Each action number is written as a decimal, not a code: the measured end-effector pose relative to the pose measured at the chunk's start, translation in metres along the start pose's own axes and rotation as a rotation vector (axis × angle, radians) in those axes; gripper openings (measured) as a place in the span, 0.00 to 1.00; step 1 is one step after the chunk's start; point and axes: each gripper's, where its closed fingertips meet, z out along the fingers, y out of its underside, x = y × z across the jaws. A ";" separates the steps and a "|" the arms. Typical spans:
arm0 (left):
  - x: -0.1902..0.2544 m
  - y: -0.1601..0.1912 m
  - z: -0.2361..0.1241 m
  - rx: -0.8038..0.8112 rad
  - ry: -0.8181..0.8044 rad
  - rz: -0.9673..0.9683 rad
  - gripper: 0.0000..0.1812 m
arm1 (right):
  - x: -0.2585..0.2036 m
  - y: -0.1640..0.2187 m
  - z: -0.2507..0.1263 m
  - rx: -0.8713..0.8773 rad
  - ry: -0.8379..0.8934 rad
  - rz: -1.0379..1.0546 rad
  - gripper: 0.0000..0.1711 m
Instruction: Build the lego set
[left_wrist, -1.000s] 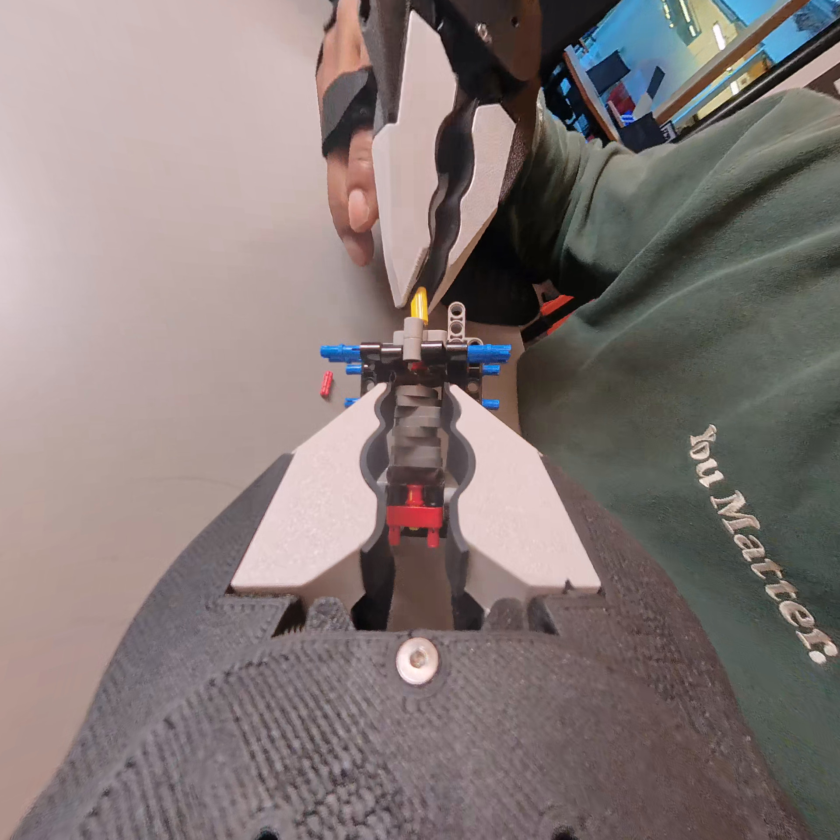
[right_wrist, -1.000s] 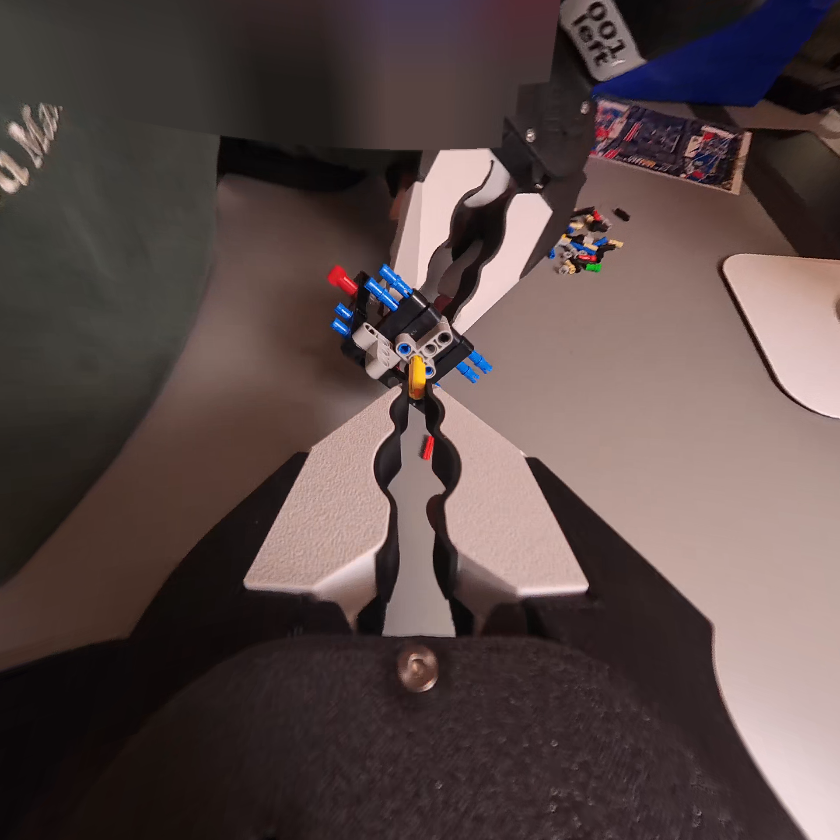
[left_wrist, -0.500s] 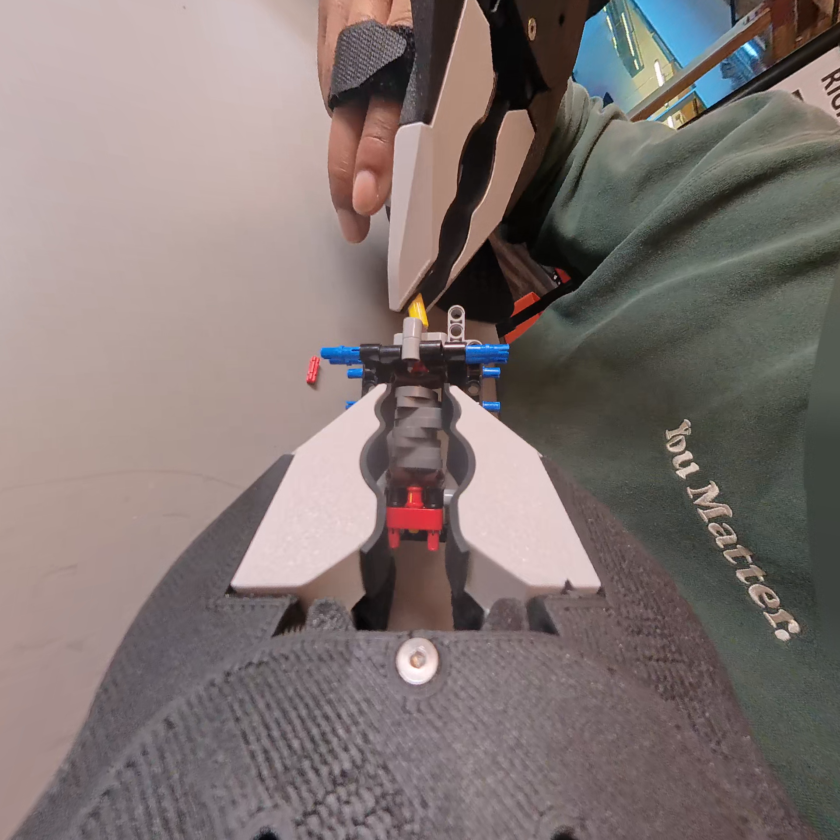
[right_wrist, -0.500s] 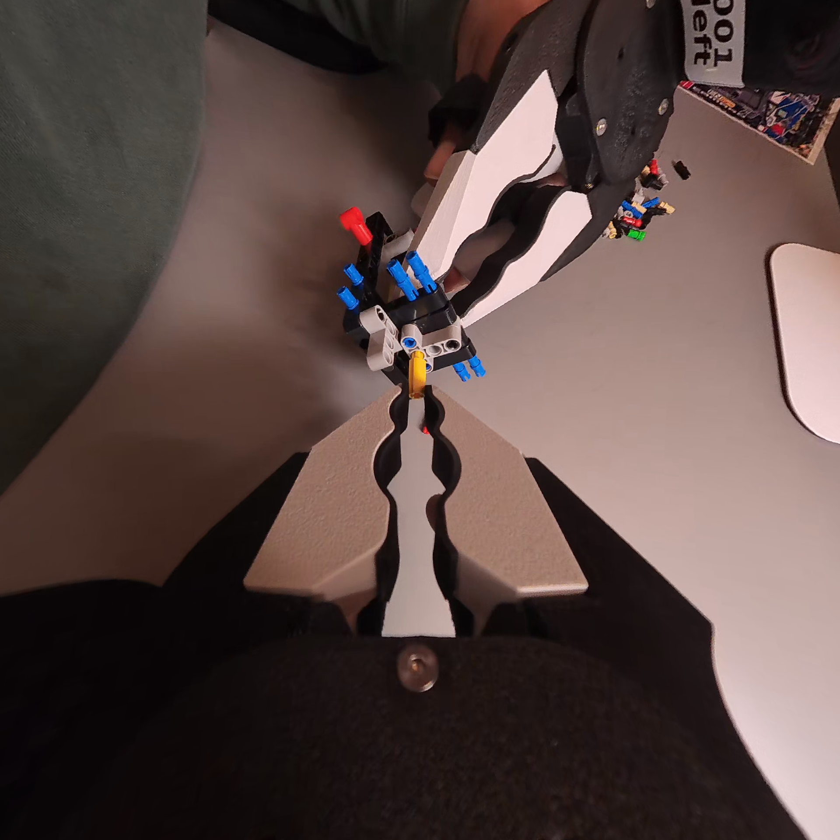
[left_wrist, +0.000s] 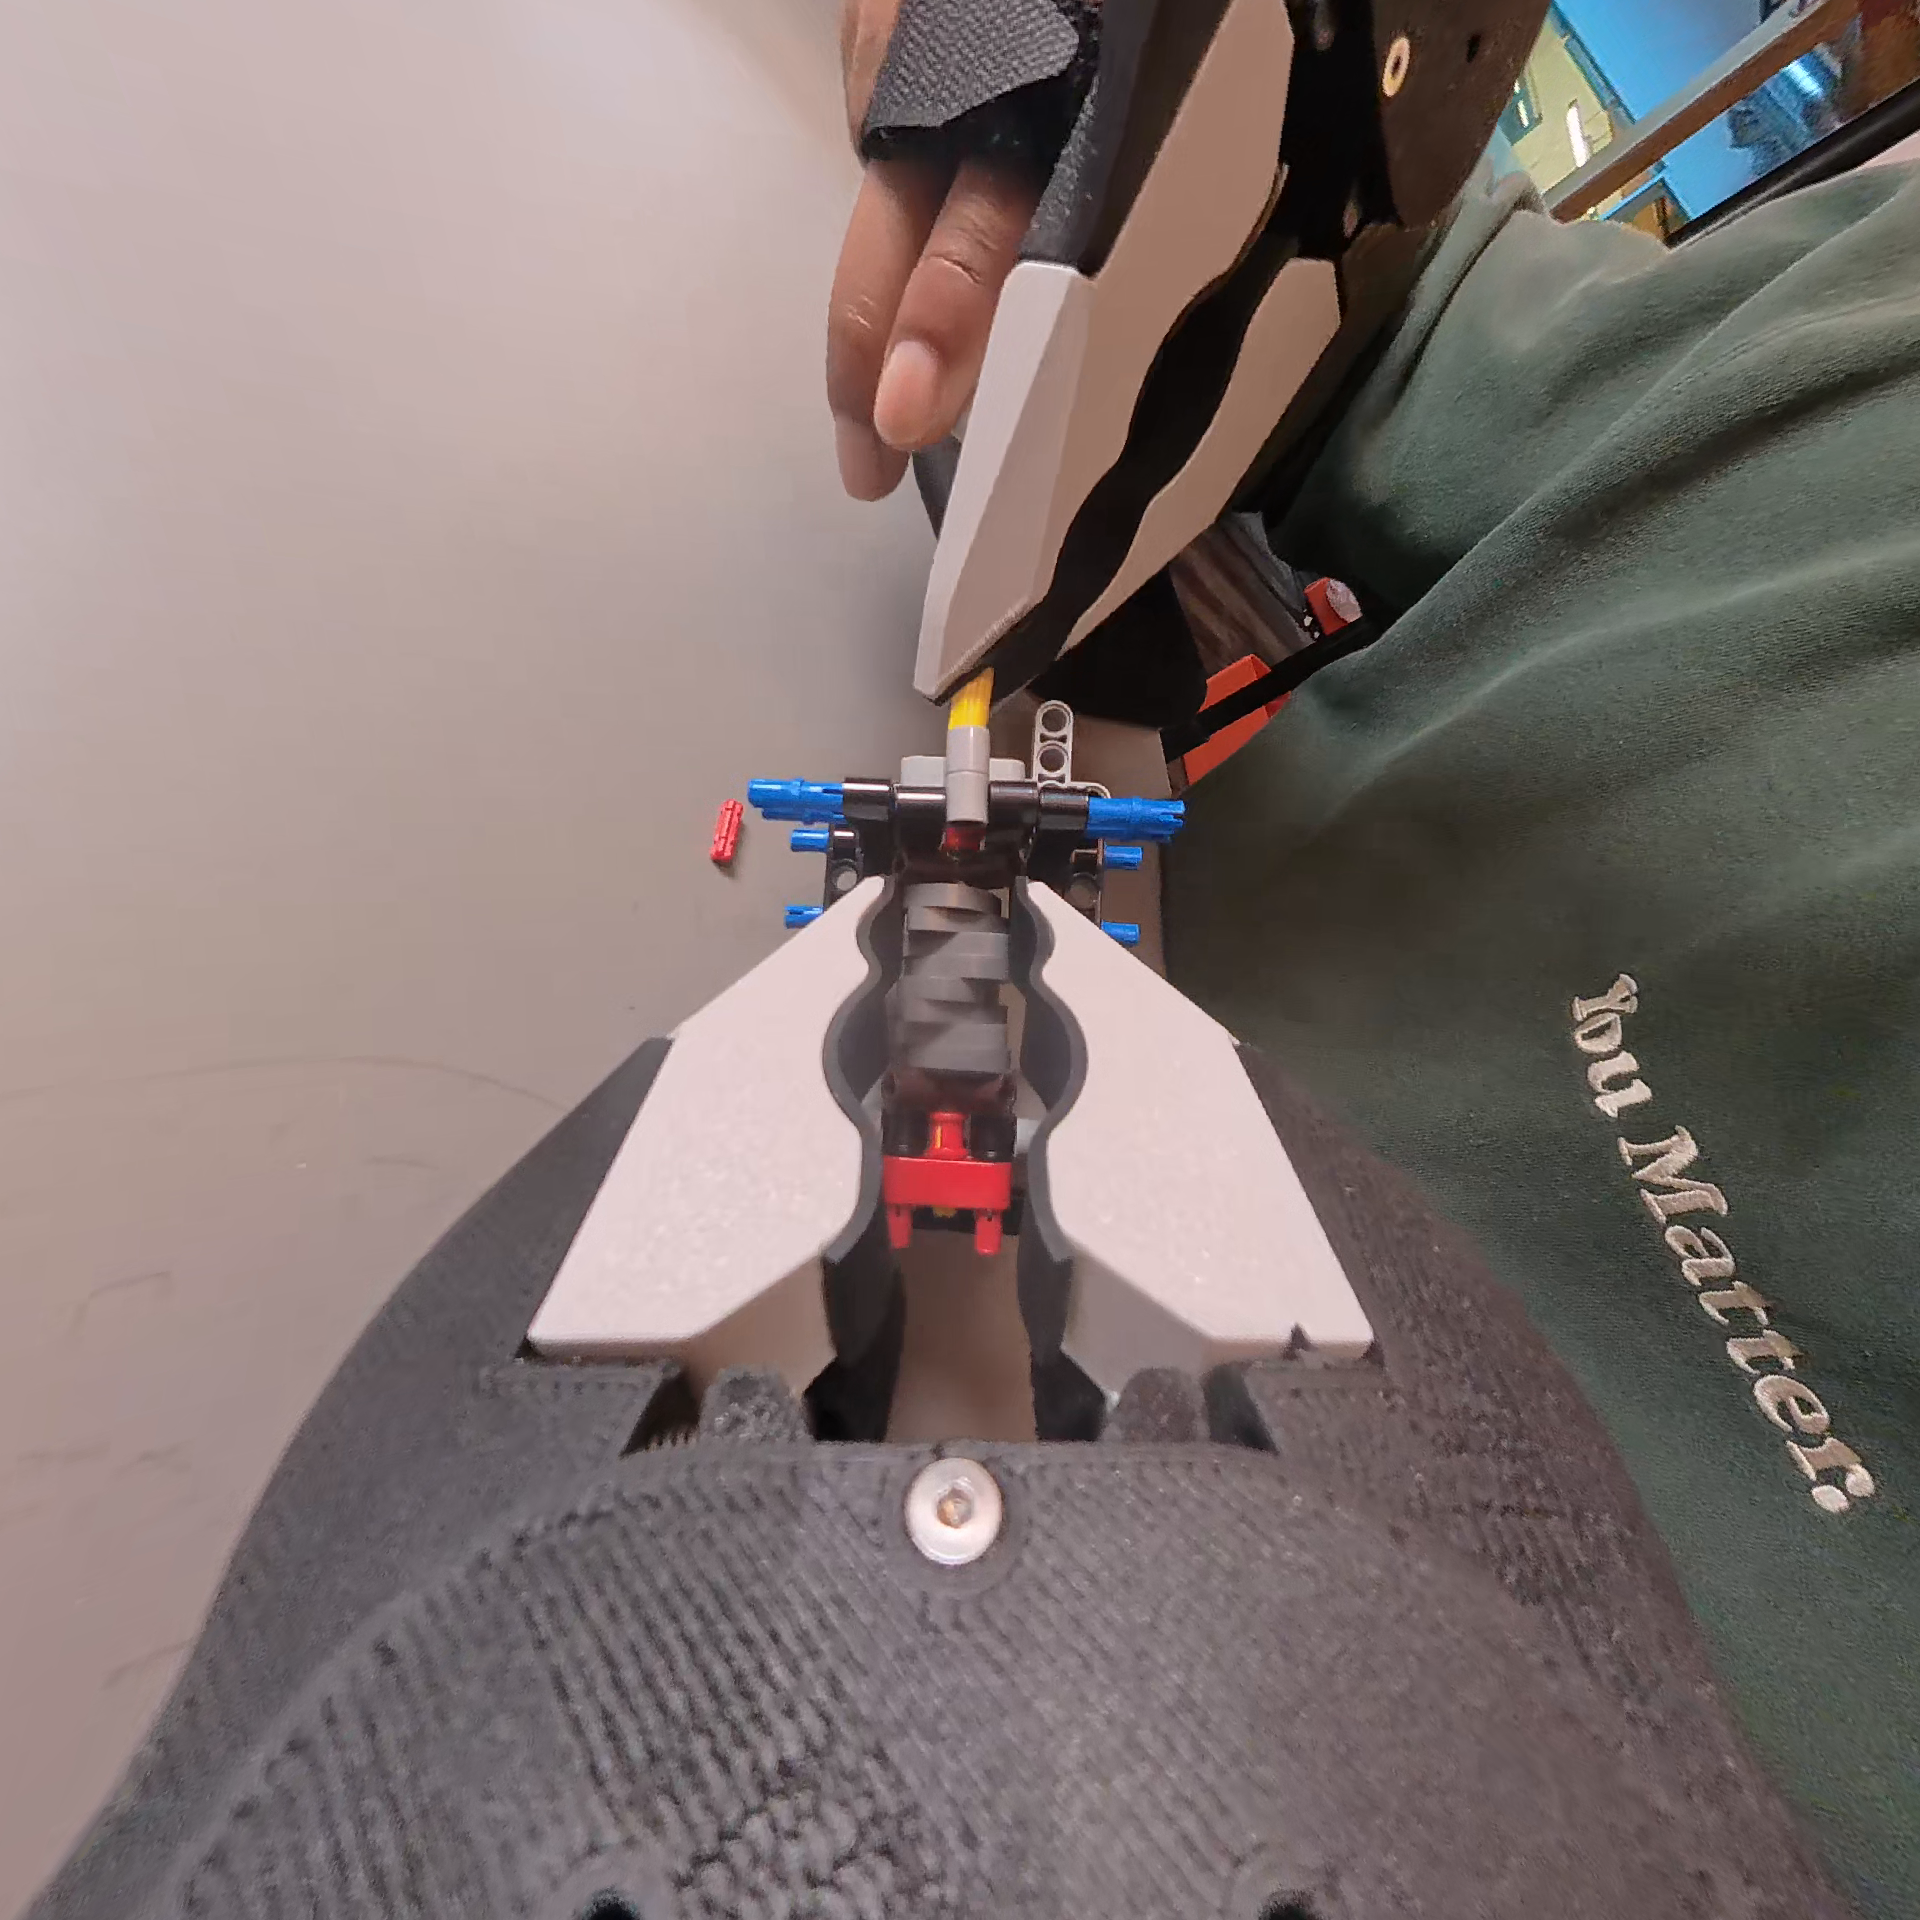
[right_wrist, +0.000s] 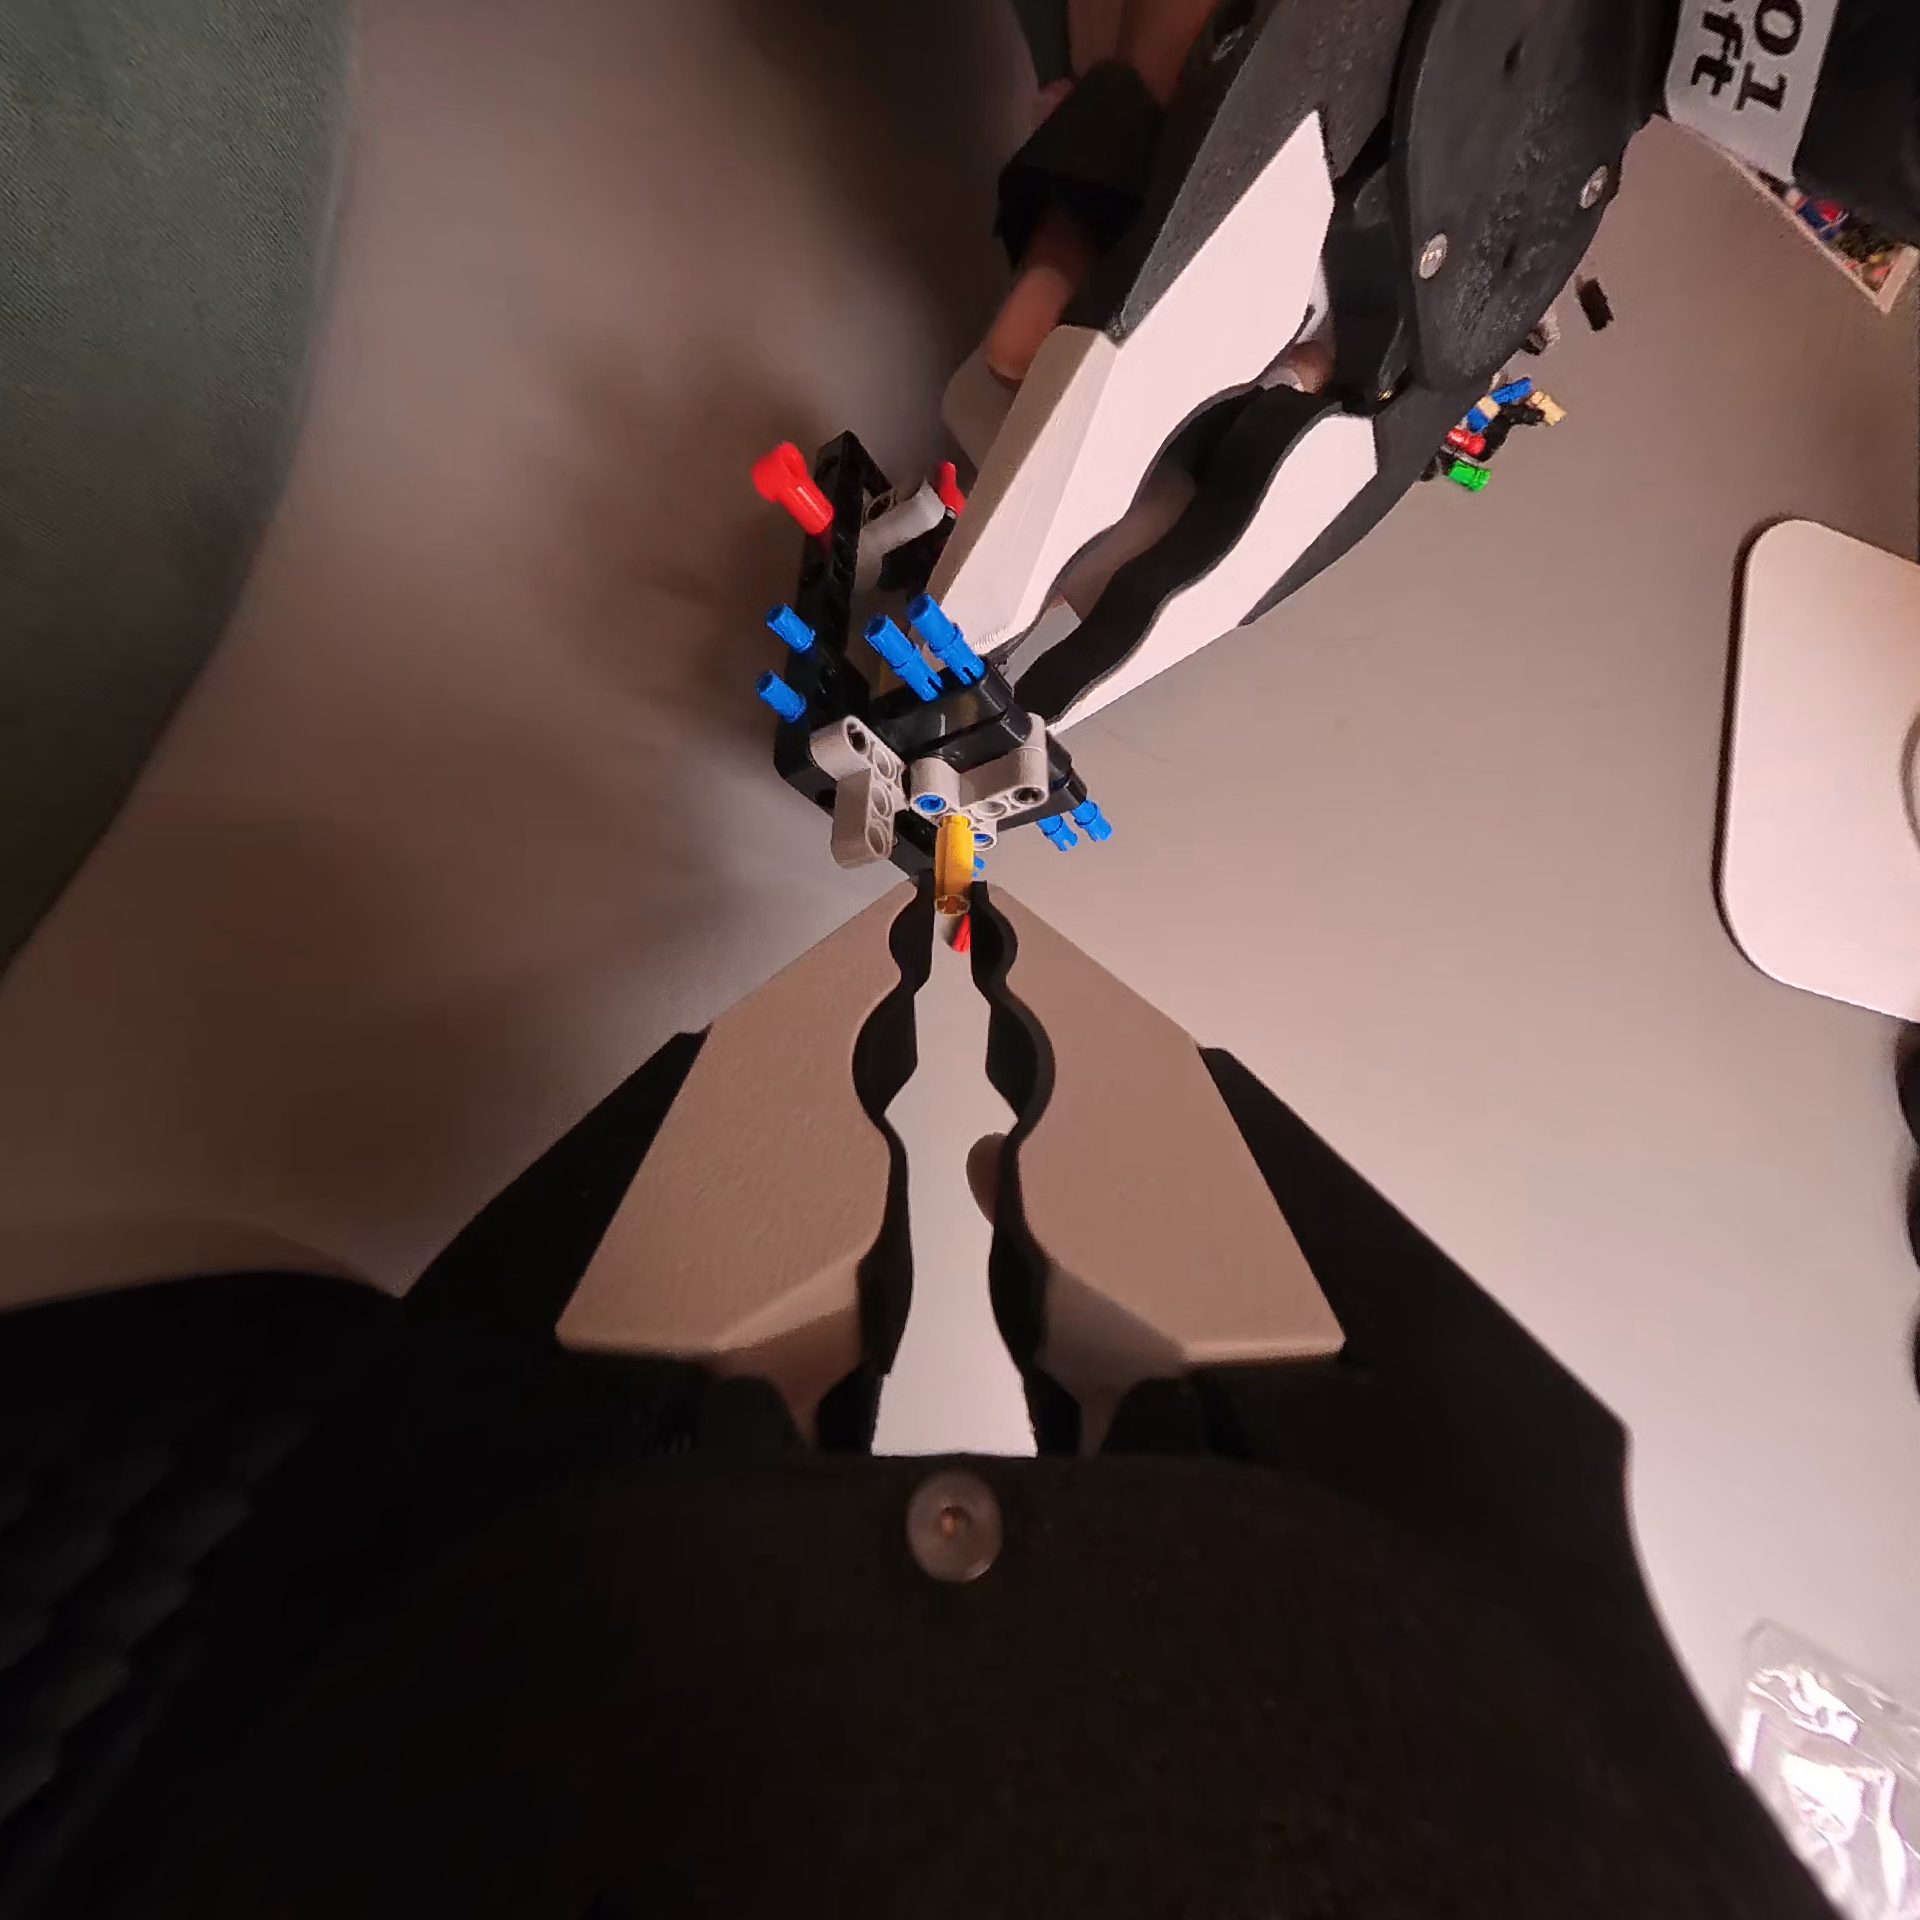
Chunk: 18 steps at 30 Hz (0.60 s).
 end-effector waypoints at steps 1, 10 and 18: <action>0.000 0.000 0.000 0.000 0.000 0.001 0.10 | 0.000 0.001 0.000 -0.019 0.007 -0.012 0.02; 0.002 0.001 0.002 -0.007 -0.007 0.033 0.10 | -0.004 -0.001 0.001 -0.030 0.053 -0.048 0.03; 0.003 0.000 0.002 -0.008 -0.025 0.076 0.10 | -0.004 -0.002 0.002 0.069 0.065 0.019 0.03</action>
